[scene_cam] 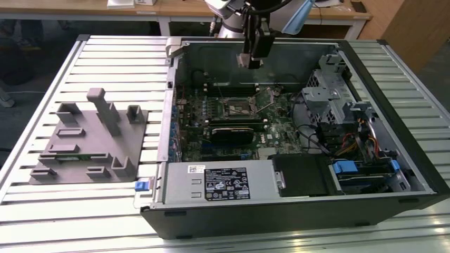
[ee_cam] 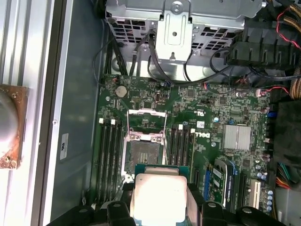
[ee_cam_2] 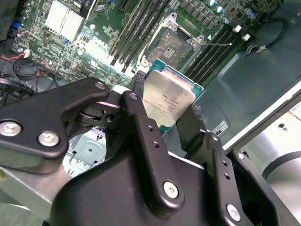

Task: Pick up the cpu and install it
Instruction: 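Place the cpu into insertion slot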

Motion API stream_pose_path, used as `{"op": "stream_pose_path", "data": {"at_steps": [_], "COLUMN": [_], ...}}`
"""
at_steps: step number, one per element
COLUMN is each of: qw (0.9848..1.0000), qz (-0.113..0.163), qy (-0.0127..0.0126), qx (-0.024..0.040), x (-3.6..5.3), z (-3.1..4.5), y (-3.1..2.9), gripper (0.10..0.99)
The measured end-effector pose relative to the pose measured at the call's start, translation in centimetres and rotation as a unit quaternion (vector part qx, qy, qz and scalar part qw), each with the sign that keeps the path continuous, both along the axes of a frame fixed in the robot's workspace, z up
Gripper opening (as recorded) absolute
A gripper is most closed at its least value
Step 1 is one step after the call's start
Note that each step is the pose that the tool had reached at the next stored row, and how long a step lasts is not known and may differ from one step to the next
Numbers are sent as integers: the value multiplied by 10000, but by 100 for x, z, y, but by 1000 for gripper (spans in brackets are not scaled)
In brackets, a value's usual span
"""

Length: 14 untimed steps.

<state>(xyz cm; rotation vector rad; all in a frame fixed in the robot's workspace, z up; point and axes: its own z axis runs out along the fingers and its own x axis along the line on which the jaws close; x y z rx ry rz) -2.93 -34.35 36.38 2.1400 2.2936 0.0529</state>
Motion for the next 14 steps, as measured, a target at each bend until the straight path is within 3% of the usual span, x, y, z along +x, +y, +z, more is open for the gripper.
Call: {"op": "stream_pose_path", "data": {"at_steps": [6, 10, 14], "qw": [10000, 9998, 9997], "qz": [15, 213, 244], "qy": [0, 0, 1], "qx": [0, 0, -2], "x": [0, 0, 0], "z": [-38, -58, -95], "y": [22, 40, 55], "gripper": [529, 529, 529]}}
